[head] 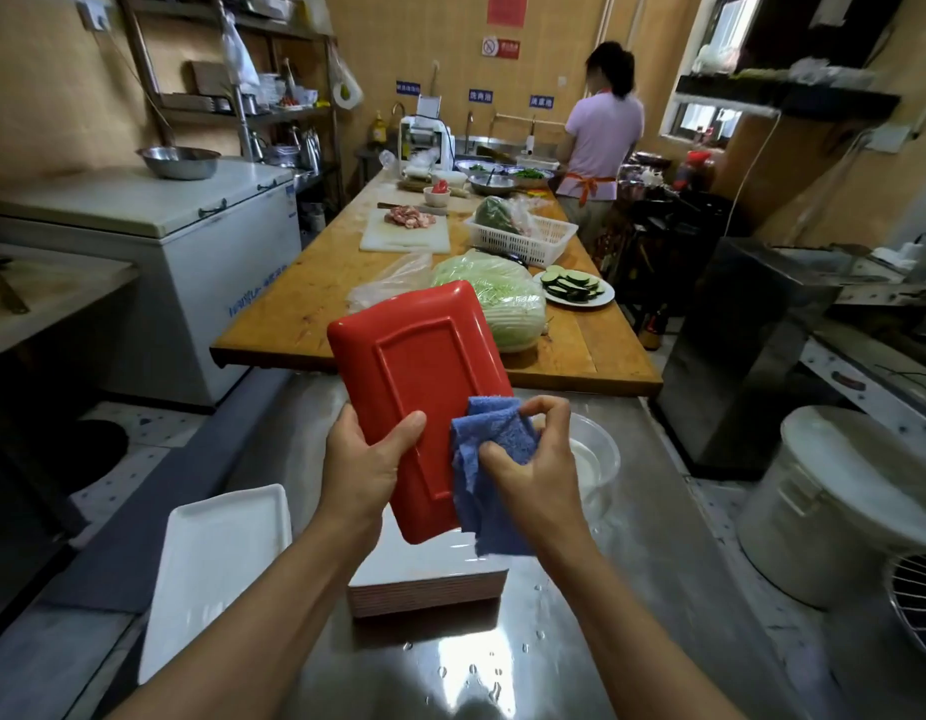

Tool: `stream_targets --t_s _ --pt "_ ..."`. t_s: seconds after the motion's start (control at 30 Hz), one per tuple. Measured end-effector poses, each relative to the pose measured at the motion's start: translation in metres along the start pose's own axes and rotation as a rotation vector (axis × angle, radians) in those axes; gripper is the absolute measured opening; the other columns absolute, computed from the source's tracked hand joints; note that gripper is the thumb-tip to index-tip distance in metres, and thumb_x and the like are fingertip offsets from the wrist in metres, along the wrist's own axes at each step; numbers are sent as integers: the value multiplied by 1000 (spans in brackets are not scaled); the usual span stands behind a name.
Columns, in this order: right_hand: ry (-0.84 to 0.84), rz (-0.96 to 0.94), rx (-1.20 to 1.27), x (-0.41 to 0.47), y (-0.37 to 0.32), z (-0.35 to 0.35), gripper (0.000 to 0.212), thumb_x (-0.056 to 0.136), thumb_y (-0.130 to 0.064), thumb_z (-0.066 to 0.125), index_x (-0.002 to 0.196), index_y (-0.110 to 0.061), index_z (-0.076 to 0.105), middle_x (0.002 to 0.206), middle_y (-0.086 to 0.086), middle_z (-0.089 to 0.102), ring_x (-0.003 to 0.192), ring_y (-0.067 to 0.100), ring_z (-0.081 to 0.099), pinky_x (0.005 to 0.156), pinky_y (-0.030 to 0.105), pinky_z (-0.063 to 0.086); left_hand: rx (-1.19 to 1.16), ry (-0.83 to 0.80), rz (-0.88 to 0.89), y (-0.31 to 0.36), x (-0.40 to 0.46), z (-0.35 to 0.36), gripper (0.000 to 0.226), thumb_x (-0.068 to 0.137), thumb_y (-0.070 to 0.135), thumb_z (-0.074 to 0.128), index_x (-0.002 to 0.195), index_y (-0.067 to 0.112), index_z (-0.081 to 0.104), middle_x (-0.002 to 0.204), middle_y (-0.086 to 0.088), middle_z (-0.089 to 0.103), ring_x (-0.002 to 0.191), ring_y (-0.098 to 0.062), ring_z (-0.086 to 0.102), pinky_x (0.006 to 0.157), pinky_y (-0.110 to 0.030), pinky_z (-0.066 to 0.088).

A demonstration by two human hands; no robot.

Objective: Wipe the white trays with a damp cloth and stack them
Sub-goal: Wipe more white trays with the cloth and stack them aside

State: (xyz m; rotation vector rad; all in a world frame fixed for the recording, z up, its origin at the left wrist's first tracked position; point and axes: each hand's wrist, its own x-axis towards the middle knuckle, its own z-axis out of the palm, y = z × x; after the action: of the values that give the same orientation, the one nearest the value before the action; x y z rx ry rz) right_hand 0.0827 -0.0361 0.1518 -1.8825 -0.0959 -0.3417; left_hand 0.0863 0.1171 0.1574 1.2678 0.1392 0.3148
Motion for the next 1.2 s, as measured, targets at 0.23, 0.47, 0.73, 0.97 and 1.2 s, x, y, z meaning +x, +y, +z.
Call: stream_targets --t_s 0.23,0.47,0.73,0.97,1.2 --pt "-15 -141 -64 6 -6 -18 46 58 -31 67 94 -31 37 76 -4 61 65 20 65 56 47 55 73 -82 -7 25 12 -21 63 67 15 74 122 17 45 115 -7 62 98 -18 64 76 -37 56" --pt "-155 -198 -90 10 -2 -39 43 56 -20 65 88 -30 39 70 5 58 57 28 57 48 45 50 676 -375 233 72 40 -30 49 64 16 85 105 24 59 94 8 68 90 -9 65 75 -21 52" --pt "-277 -264 -216 16 -6 -61 42 66 -15 67 96 -24 38 72 6 56 59 26 57 49 44 51 514 -519 61 59 33 -24 46 55 19 82 97 18 63 83 0 72 76 -17 70 68 -30 58" --pt "-136 -525 -376 22 -32 -29 35 76 -22 57 110 -18 51 98 -8 51 83 9 48 70 26 36 417 -424 117 50 14 -4 45 54 7 83 94 12 63 83 -6 72 74 -19 68 71 -33 57" --pt "-122 -434 -479 33 -5 -48 41 85 -38 50 123 -22 48 110 -10 50 96 9 46 79 27 36 232 -278 -63 58 19 -25 49 54 11 77 101 9 63 89 -11 71 74 -23 69 68 -35 58"
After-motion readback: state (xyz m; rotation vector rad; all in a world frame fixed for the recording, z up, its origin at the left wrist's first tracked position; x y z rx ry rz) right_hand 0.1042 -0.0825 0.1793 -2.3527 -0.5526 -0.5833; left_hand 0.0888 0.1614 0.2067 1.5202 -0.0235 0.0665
